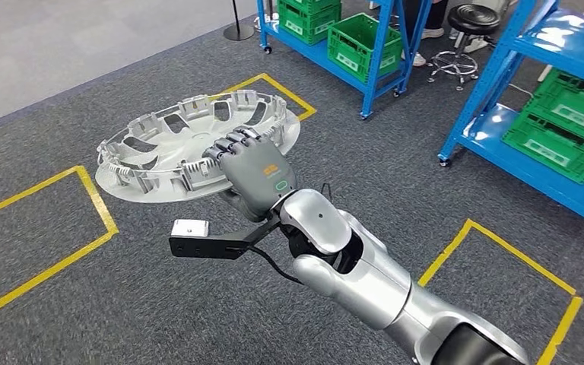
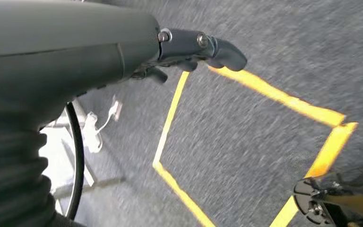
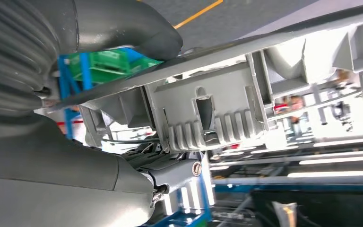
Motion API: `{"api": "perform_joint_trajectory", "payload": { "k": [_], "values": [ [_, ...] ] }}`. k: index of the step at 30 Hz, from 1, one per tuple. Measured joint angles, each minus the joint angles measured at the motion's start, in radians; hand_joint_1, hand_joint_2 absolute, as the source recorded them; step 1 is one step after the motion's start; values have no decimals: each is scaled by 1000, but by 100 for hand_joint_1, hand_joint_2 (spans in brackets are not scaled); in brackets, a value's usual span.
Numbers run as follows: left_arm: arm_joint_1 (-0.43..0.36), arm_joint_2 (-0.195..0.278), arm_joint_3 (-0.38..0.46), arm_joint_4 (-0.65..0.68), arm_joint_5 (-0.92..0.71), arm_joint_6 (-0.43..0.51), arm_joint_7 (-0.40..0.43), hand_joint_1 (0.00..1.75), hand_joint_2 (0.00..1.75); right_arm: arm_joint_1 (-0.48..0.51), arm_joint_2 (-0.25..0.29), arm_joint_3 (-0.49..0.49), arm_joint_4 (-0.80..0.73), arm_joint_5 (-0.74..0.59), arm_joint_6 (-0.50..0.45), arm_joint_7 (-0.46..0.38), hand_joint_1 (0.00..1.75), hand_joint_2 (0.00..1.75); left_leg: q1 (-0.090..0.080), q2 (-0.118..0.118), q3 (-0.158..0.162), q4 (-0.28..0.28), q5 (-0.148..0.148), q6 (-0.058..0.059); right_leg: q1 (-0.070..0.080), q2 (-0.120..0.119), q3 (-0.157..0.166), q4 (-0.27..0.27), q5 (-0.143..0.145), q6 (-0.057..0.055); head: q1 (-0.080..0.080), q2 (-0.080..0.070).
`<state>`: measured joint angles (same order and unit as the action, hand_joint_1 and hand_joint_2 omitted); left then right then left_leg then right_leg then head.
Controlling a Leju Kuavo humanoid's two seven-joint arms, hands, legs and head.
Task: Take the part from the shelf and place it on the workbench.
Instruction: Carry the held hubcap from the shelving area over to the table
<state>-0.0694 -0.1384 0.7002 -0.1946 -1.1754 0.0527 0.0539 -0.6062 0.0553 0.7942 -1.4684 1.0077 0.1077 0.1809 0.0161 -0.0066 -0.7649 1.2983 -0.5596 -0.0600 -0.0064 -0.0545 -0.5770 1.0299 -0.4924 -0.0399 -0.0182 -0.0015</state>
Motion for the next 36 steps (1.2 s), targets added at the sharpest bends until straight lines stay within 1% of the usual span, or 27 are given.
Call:
{"api": "perform_joint_trajectory", "payload": {
  "k": [1,2,4,5,6,8,9,10,12,13,14,15,16,17,19,21,23,24,25,27,29,30,31,32,33,35,36],
  "values": [
    [1,0,0,0,-2,0,2,0,175,2,1,1,0,3,0,5,175,175,3,7,24,-37,23,-2,0,-13,0,1,-1,2,0,0],
    [2,0,1,1,-4,1,4,0,175,5,2,2,-2,7,1,11,175,175,5,23,64,-103,52,-4,-1,-25,1,3,-4,6,0,0],
    [-1,-3,1,0,-13,2,6,0,175,18,1,1,-12,21,5,21,175,175,4,62,135,-221,91,4,4,-45,1,9,-11,17,1,0],
    [-2,-5,1,0,-19,3,7,0,175,26,1,0,-20,30,6,25,175,175,1,73,151,-251,97,11,6,-53,3,11,-14,24,3,0],
    [-2,-6,1,0,-24,3,7,0,175,34,1,0,-29,39,7,29,175,175,-2,72,153,-258,96,21,8,-62,5,11,-16,30,4,0],
    [-2,-7,1,0,-33,3,8,0,175,48,0,-4,-44,54,8,37,175,175,-3,50,150,-261,99,37,4,-70,10,9,-20,44,6,0],
    [-2,-7,0,0,-37,2,8,0,175,55,-1,-6,-52,60,8,39,175,175,-2,40,151,-263,100,44,1,-53,8,20,-30,50,6,0],
    [-3,-8,0,0,-41,1,9,0,175,62,-4,-9,-61,65,8,42,175,175,-1,29,151,-265,102,51,-2,-25,-3,49,-49,55,8,0],
    [-9,-11,-3,0,-49,-4,9,0,175,80,-11,-19,-76,76,8,45,175,175,0,6,151,-266,104,61,-4,34,-55,164,-111,59,10,0],
    [-13,-12,-4,0,-54,-8,10,0,175,91,-16,-25,-82,83,9,48,175,175,-1,-7,150,-265,105,64,-3,46,-88,231,-138,58,11,0],
    [-16,-14,-6,0,-58,-12,12,0,175,104,-21,-31,-88,90,9,50,175,175,-2,-22,149,-265,105,65,-2,52,-113,277,-149,57,11,0],
    [-17,-15,-8,0,-64,-17,14,0,175,116,-27,-38,-95,97,8,52,175,175,-3,-37,149,-264,105,65,-2,55,-122,289,-141,54,11,0],
    [-18,-15,-10,0,-68,-22,18,0,175,126,-32,-44,-103,103,8,53,175,175,-3,-52,149,-263,106,65,-2,58,-112,259,-114,51,12,0],
    [-20,-16,-12,0,-72,-26,22,0,175,134,-39,-50,-111,107,8,52,175,175,-3,-67,149,-261,106,64,-2,66,-84,197,-75,47,12,0],
    [-24,-20,-18,-1,-78,-31,28,0,175,141,-55,-61,-121,108,6,39,175,175,-3,-92,146,-258,108,58,-3,99,-27,67,-23,41,12,0],
    [-29,-23,-25,-2,-81,-31,31,0,175,140,-70,-73,-124,103,3,25,175,175,-2,-111,140,-260,113,46,1,114,-7,17,-14,37,14,0],
    [-31,-24,-27,-2,-81,-30,33,0,175,134,-77,-82,-124,96,1,15,175,175,0,-124,134,-265,118,32,3,95,-3,9,-6,28,14,0],
    [-31,-24,-28,-2,-81,-28,34,0,175,131,-79,-83,-124,93,1,12,175,175,-1,-114,130,-261,115,27,1,86,1,3,-2,21,14,0],
    [-31,-24,-28,-2,-80,-26,33,0,175,129,-80,-83,-124,89,1,8,175,175,-3,-91,120,-242,101,23,-1,74,5,-3,2,14,13,0],
    [-32,-24,-28,-2,-75,-20,29,0,175,131,-83,-83,-123,85,1,4,175,175,-6,-32,73,-144,44,17,0,49,7,-9,5,4,11,0],
    [-30,-23,-28,-3,-69,-16,25,0,175,135,-86,-82,-122,83,0,3,175,175,-5,-8,17,-25,-6,10,2,20,7,-9,4,1,11,0],
    [-28,-23,-27,-3,-66,-14,24,0,175,137,-87,-81,-121,83,0,2,175,175,-3,-4,8,-2,-8,8,2,6,7,-9,3,1,11,0],
    [-25,-22,-27,-3,-64,-13,23,0,175,139,-87,-80,-121,82,0,2,175,175,-1,0,20,-19,9,6,2,-6,7,-8,2,3,11,0],
    [-23,-21,-27,-3,-62,-12,23,0,175,140,-87,-78,-120,81,0,1,175,175,1,9,50,-73,38,3,1,-19,8,-6,-1,6,11,0],
    [-21,-20,-27,-3,-61,-11,23,0,175,141,-87,-77,-120,81,0,1,175,175,2,31,87,-143,65,3,2,-30,8,-3,-4,10,11,0],
    [-19,-19,-27,-3,-59,-9,21,0,175,141,-88,-76,-120,81,-1,1,175,175,0,65,140,-242,98,13,6,-47,8,6,-12,23,13,0],
    [-19,-19,-27,-3,-58,-9,20,0,175,140,-88,-76,-120,81,-2,0,175,175,-2,71,147,-257,99,21,8,-55,9,8,-15,29,14,0]
  ]
}}
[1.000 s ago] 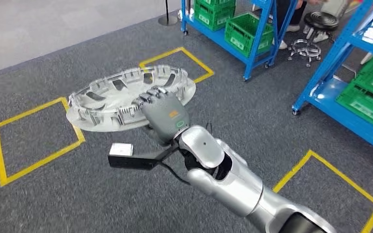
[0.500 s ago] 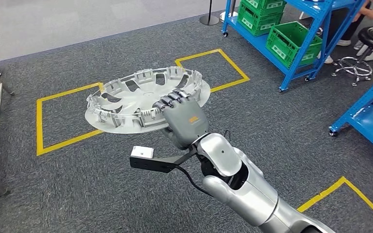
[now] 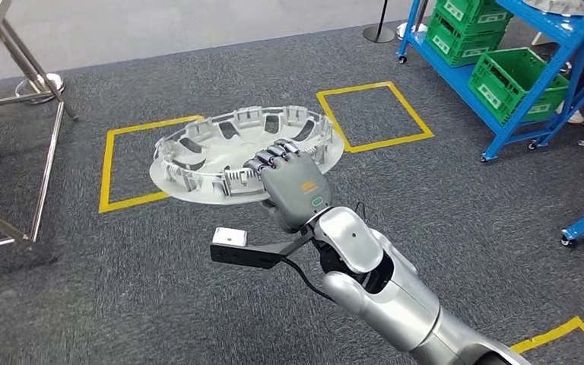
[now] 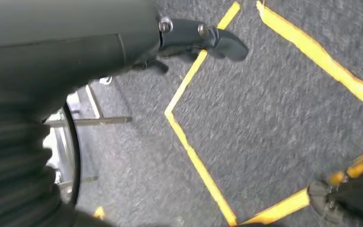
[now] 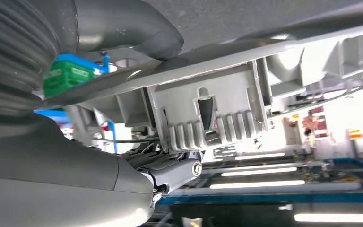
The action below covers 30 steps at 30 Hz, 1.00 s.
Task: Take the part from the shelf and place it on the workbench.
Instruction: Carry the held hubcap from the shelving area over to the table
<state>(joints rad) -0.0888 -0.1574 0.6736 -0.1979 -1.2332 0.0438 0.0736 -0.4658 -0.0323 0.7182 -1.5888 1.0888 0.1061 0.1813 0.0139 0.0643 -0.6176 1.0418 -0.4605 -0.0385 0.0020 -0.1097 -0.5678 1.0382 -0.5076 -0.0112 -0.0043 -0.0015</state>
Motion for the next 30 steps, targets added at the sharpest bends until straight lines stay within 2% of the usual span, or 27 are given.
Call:
{"api": "perform_joint_trajectory", "payload": {
  "k": [2,3,4,6,8,9,10,11,12,14,15,16,17,18,19,20,21,22,23,24,25,26,28,29,30],
  "values": [
    [1,0,0,0,2,0,-2,0,175,-2,0,0,0,0,-1,0,175,175,-3,-23,-1,1,3,18,-1,-15,5,-2,-3,11,3,0],
    [1,1,0,0,2,0,-2,0,175,-4,0,0,0,0,-1,0,175,175,-2,-34,-1,0,4,25,-4,-5,6,3,-10,17,3,0],
    [1,1,0,0,2,-1,-3,0,175,-6,0,0,0,0,-1,0,175,175,-1,-45,-1,-2,6,32,-7,18,0,21,-24,23,4,0],
    [0,1,0,0,0,-1,-4,0,175,-8,-1,0,1,0,-1,0,175,175,1,-67,-3,-3,10,42,-11,79,-44,120,-79,29,7,0],
    [-1,1,0,0,-2,-1,-5,0,175,-8,-2,0,5,1,-1,1,175,175,-1,-93,-6,-2,13,47,-9,103,-111,253,-131,27,8,0],
    [-1,1,0,0,-3,-1,-6,0,175,-9,-3,0,8,1,-1,1,175,175,-2,-108,-7,-2,14,48,-8,106,-131,288,-134,24,8,0],
    [0,2,0,0,-3,-2,-7,0,175,-10,-3,0,10,1,0,1,175,175,-3,-123,-7,-2,15,47,-7,108,-133,284,-118,19,8,0],
    [0,2,0,0,-3,-3,-8,0,175,-11,-3,0,12,0,0,1,175,175,-4,-138,-7,-2,17,46,-6,113,-115,240,-86,13,8,0],
    [0,3,0,0,-4,-3,-10,0,175,-15,-3,1,14,0,1,1,175,175,-4,-152,-8,-2,19,44,-5,128,-83,171,-47,7,8,0],
    [-1,3,0,0,-4,-5,-12,0,175,-24,-3,3,15,-1,1,0,175,175,-4,-177,-12,-1,23,36,-3,171,-27,46,-1,-3,8,0],
    [-1,3,0,0,-4,-6,-12,0,175,-30,-3,4,17,-2,2,0,175,175,-3,-188,-16,-1,25,31,-1,184,-15,16,6,-4,8,0],
    [-1,3,0,0,-4,-6,-13,0,175,-35,-3,5,18,-2,2,0,175,175,-1,-198,-19,-3,29,24,1,186,-12,6,4,-5,9,0],
    [0,4,0,0,-4,-7,-13,0,175,-38,-3,6,18,-2,2,0,175,175,1,-209,-24,-6,32,16,1,172,-10,2,8,-7,10,0],
    [2,5,0,0,-4,-7,-13,0,175,-41,-2,8,19,-2,2,1,175,175,2,-205,-28,-6,33,11,0,160,-7,-3,12,-12,10,0],
    [3,6,0,0,-3,-7,-13,0,175,-43,0,10,19,-3,2,0,175,175,1,-186,-35,4,25,7,-2,147,-4,-9,17,-19,9,0],
    [3,7,0,0,-3,-7,-13,0,175,-44,2,12,20,-3,2,0,175,175,-1,-156,-48,30,7,5,-5,133,-1,-16,21,-25,7,0],
    [1,8,0,0,-3,-8,-14,0,175,-44,3,14,21,-4,2,0,175,175,-1,-121,-68,77,-21,3,-5,118,0,-19,24,-29,5,0],
    [0,9,0,0,-2,-8,-14,0,175,-44,4,15,23,-5,1,-1,175,175,-2,-95,-96,138,-54,-1,-4,105,-1,-19,24,-32,3,0],
    [-1,9,0,0,-1,-8,-14,0,175,-43,4,16,26,-5,2,-1,175,175,-1,-83,-124,200,-80,-6,-4,89,-1,-19,24,-32,3,0],
    [-1,10,0,0,1,-9,-14,0,175,-42,4,18,29,-6,2,-1,175,175,0,-77,-143,244,-93,-10,-3,74,-2,-19,23,-32,4,0],
    [-1,11,1,0,2,-9,-14,0,175,-42,4,19,32,-6,2,-1,175,175,1,-73,-145,255,-89,-14,-4,60,-2,-18,22,-31,4,0],
    [0,13,1,0,3,-9,-14,0,175,-42,4,20,34,-7,2,-1,175,175,2,-67,-126,225,-68,-16,-4,46,-2,-17,21,-29,4,0],
    [1,14,1,0,4,-9,-14,0,175,-42,4,21,37,-8,2,-1,175,175,2,-30,-52,95,-14,-18,-4,23,-3,-11,14,-21,3,0],
    [0,15,1,0,4,-9,-14,0,175,-42,4,21,38,-8,2,-1,175,175,1,-14,-22,40,3,-12,-1,12,-4,-6,10,-15,4,0],
    [-1,15,1,0,4,-9,-14,0,175,-43,4,21,38,-8,1,-1,175,175,-1,-4,-6,9,9,-5,1,4,-4,-2,6,-9,5,0]
  ]
}}
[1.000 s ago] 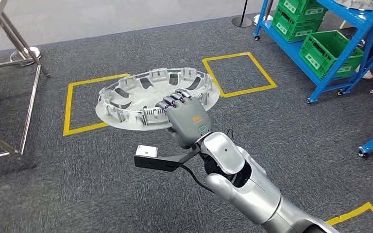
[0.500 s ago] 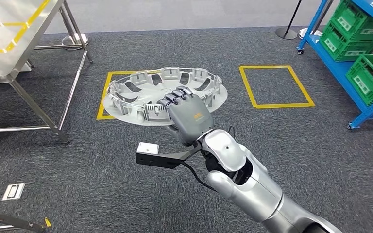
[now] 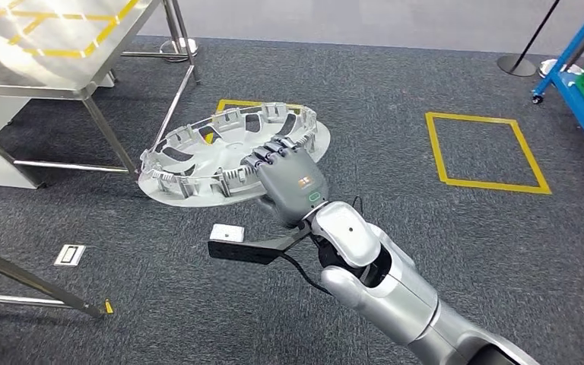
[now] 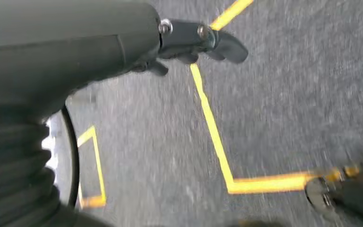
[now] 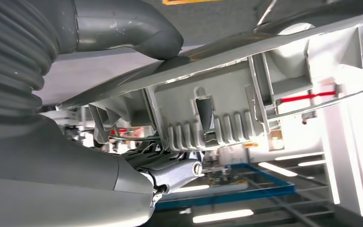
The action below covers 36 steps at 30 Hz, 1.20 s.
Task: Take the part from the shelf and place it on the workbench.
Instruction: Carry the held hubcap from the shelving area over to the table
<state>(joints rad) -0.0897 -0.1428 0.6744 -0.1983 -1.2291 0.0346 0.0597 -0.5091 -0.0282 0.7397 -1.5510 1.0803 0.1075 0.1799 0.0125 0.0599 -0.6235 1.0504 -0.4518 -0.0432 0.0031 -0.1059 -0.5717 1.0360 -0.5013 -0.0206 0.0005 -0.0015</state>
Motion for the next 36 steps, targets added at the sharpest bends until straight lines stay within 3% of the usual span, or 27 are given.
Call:
{"api": "perform_joint_trajectory", "payload": {
  "k": [1,3,5,7,9,10,14,16,17,20,21,23,25,27,28,30,32,33,36],
  "values": [
    [-1,0,0,0,0,0,0,0,175,-1,1,1,0,0,0,0,175,175,-2,0,2,-8,-2,9,3,-8,0,2,-2,5,1,0],
    [-1,0,0,0,0,0,1,0,175,-3,3,2,0,0,0,0,175,175,-2,-25,0,-9,1,25,2,-21,3,2,-6,15,3,0],
    [-1,0,0,0,0,-1,2,0,175,-4,6,2,0,0,-1,0,175,175,1,-47,1,-11,4,37,-5,12,-7,35,-32,26,4,0],
    [-3,0,0,0,0,-1,3,0,175,-4,8,2,0,0,-1,1,175,175,3,-68,0,-11,6,44,-10,71,-56,144,-88,33,5,0],
    [-4,0,0,0,1,-1,2,0,175,-3,7,2,0,1,-1,2,175,175,2,-92,-2,-10,7,47,-9,96,-119,265,-129,33,6,0],
    [-3,0,0,0,1,-1,2,0,175,-2,7,2,0,1,-1,2,175,175,1,-106,-2,-9,7,47,-9,101,-132,283,-123,31,6,0],
    [-1,0,0,0,4,-1,0,0,175,-1,7,2,0,3,-1,2,175,175,1,-147,-2,-7,10,44,-8,118,-75,145,-25,16,6,0],
    [-1,0,0,0,4,-1,0,0,175,-1,7,2,0,3,-1,2,175,175,1,-150,-2,-7,10,44,-8,122,-65,125,-16,15,6,0],
    [-2,-1,0,0,5,0,0,0,175,-2,7,2,0,4,-1,1,175,175,2,-155,-3,-7,11,42,-8,140,-51,94,-9,12,6,0],
    [2,-2,0,1,10,0,-1,0,175,-7,9,2,0,8,-2,-1,175,175,6,-191,-13,-15,23,19,-4,168,-12,5,12,3,7,0],
    [4,-2,0,1,11,0,-1,0,175,-9,11,3,0,9,-2,-1,175,175,5,-188,-19,-14,23,10,-4,154,-10,-2,17,-2,7,0],
    [5,-1,0,2,11,0,-2,0,175,-11,15,3,-1,9,-1,-2,175,175,1,-138,-45,35,-10,2,-8,125,-5,-13,25,-15,1,0],
    [2,-1,0,2,11,0,-2,0,175,-11,15,3,-1,9,-1,-3,175,175,0,-83,-98,155,-74,-4,-6,96,-5,-15,25,-21,-4,0],
    [2,-1,0,2,11,0,-2,0,175,-10,15,4,-1,10,-1,-2,175,175,0,-70,-137,249,-106,-9,-4,67,-6,-14,24,-22,-4,0],
    [3,-1,1,2,11,0,-2,0,175,-10,15,4,-1,10,-1,-2,175,175,1,-66,-132,247,-97,-11,-4,53,-6,-13,23,-22,-4,0],
    [4,1,1,2,11,0,-3,0,175,-10,15,4,0,10,-1,-3,175,175,1,-44,-68,138,-40,-12,-5,28,-5,-9,19,-18,-4,0],
    [3,1,1,2,11,0,-5,0,175,-11,15,4,0,11,-1,-5,175,175,-4,-9,-4,23,-4,-2,1,9,-7,-2,12,-8,-3,0],
    [2,1,1,1,11,0,-6,0,175,-11,15,4,0,11,-1,-7,175,175,-6,0,9,-2,0,6,5,1,-7,1,9,-3,-1,0],
    [3,2,1,1,10,0,-9,0,175,-13,15,4,0,13,-2,-10,175,175,-6,-26,5,-9,1,30,7,-17,-5,4,4,12,2,0]
  ]
}}
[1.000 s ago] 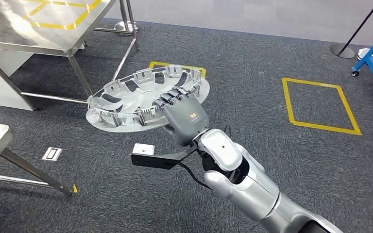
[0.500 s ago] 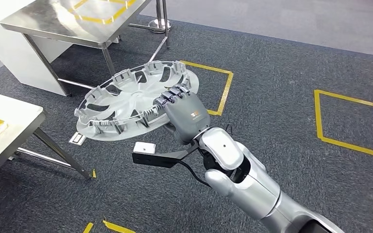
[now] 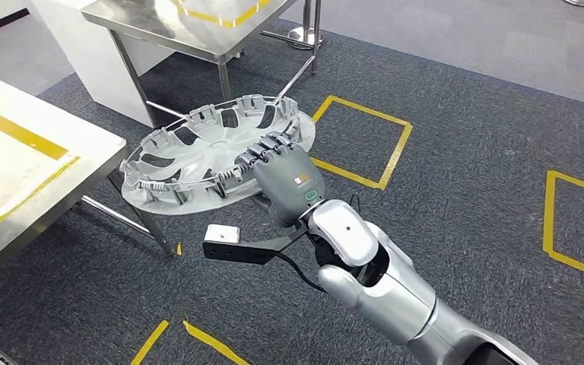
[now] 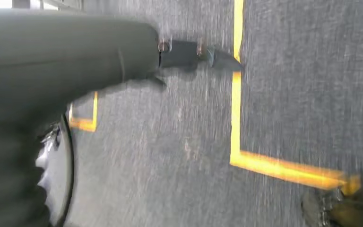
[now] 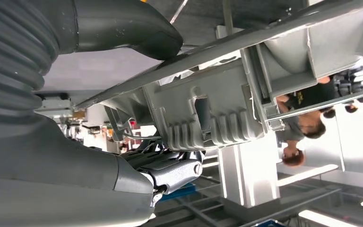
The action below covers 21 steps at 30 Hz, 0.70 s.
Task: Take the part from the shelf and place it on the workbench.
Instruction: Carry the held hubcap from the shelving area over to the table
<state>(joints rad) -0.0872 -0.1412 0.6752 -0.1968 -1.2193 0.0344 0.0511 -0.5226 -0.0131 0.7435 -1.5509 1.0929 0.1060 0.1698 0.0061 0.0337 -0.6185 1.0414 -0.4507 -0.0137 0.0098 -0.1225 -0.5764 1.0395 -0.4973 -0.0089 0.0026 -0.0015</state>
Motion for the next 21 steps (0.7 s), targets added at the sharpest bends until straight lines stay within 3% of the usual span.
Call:
{"api": "perform_joint_trajectory", "payload": {
  "k": [2,4,6,7,8,9,11,13,15,16,17,19,21],
  "values": [
    [-1,0,0,0,-3,-1,2,0,175,-4,0,0,0,0,0,0,175,175,5,-20,0,-2,4,12,-6,41,-14,39,-29,13,1,0],
    [-6,-1,0,0,-6,-2,6,0,175,-8,-3,-1,0,0,0,1,175,175,7,-43,-3,-3,7,19,-11,98,-65,152,-88,23,2,0],
    [-8,-2,0,0,-7,-3,10,0,175,-8,-6,-2,0,2,0,3,175,175,7,-67,-5,-2,8,21,-12,115,-122,266,-128,24,3,0],
    [-7,-1,0,0,-7,-3,11,0,175,-8,-7,-2,0,2,0,3,175,175,7,-80,-6,-1,9,21,-12,117,-132,281,-122,23,3,0],
    [-7,-1,0,0,-7,-3,11,0,175,-8,-8,-2,0,2,1,3,175,175,7,-94,-6,0,10,19,-12,120,-122,256,-98,20,3,0],
    [-7,-1,0,0,-7,-3,11,0,175,-9,-8,-2,1,2,1,3,175,175,7,-108,-6,1,11,18,-13,130,-94,196,-60,16,3,0],
    [-8,-2,0,0,-8,-3,11,0,175,-12,-9,-2,1,2,1,3,175,175,8,-133,-9,2,14,11,-15,176,-33,61,-6,8,3,0],
    [-9,-3,0,0,-9,-3,11,0,175,-16,-10,-2,1,2,1,3,175,175,11,-152,-16,0,21,-2,-13,201,-10,7,4,4,3,0],
    [-8,-2,0,0,-13,-3,12,0,175,-21,-11,-2,1,2,0,3,175,175,14,-170,-21,-6,27,-17,-12,179,-7,-1,10,-4,4,0],
    [-7,-1,0,0,-15,-3,12,0,175,-22,-11,-2,1,2,0,4,175,175,13,-162,-25,-3,25,-23,-14,167,-4,-7,15,-11,3,0],
    [-7,-1,-1,0,-17,-3,12,0,175,-24,-11,-2,1,2,1,3,175,175,10,-139,-36,16,13,-27,-16,153,0,-13,19,-19,0,0],
    [-10,0,-1,0,-19,-4,13,0,175,-24,-11,-2,1,1,1,5,175,175,6,-76,-79,110,-42,-30,-15,125,2,-18,22,-28,-6,0],
    [-13,0,-2,0,-20,-4,16,0,175,-25,-11,-2,1,1,2,6,175,175,7,-48,-129,226,-91,-35,-11,95,1,-16,20,-31,-8,0]
  ]
}}
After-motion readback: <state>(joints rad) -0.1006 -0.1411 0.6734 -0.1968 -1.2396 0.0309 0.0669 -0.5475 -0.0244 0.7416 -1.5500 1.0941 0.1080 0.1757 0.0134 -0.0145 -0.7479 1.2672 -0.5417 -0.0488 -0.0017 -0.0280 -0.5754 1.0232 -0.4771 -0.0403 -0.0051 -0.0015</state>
